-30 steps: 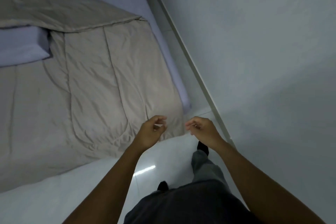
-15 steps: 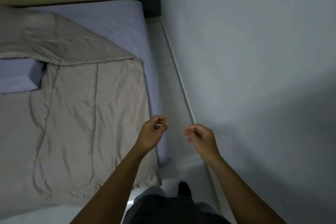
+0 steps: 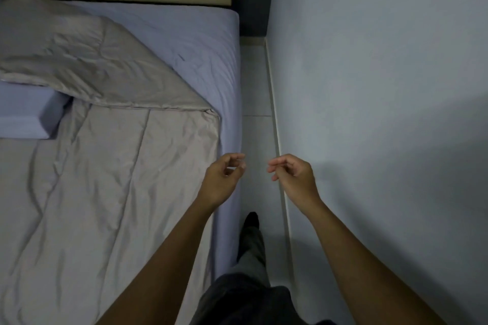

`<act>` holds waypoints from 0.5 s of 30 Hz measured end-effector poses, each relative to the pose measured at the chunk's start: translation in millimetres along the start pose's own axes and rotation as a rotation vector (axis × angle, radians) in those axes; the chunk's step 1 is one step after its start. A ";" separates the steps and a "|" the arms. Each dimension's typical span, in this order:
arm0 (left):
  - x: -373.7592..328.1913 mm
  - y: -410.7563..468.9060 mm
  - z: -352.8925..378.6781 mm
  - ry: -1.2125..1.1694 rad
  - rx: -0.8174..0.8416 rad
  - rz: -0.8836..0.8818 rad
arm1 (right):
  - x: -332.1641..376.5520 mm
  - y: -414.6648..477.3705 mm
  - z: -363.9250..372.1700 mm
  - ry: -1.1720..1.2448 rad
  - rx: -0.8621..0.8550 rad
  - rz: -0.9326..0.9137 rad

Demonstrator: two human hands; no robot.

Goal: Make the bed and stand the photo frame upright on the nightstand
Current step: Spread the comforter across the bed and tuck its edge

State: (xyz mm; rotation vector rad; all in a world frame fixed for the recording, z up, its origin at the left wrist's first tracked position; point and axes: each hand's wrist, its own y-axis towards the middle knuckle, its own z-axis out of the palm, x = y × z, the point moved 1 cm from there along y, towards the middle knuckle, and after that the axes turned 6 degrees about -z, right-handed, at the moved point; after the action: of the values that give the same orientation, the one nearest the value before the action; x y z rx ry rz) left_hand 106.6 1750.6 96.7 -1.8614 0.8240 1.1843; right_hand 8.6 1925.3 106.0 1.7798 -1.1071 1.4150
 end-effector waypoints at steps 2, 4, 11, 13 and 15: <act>-14.3 47.3 -0.4 -0.006 -0.001 -0.021 | 7.8 49.1 2.1 -0.002 0.019 0.001; -32.8 96.0 -5.0 -0.022 -0.006 -0.030 | 15.2 98.3 6.3 0.016 0.031 0.024; -86.1 235.8 -41.5 -0.060 -0.036 -0.093 | 38.1 246.2 28.5 0.051 0.061 0.043; -94.6 268.2 -51.8 -0.069 -0.063 -0.106 | 40.0 284.7 36.4 0.038 0.076 0.050; -102.6 300.6 -61.7 -0.093 -0.095 -0.107 | 38.2 324.7 46.7 0.026 0.104 0.065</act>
State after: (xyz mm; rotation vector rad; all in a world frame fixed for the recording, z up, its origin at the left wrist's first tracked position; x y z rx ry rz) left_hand -152.6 1559.9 130.8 -1.8866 0.6192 1.2512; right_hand -252.9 1723.9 118.1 1.8068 -1.1053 1.5555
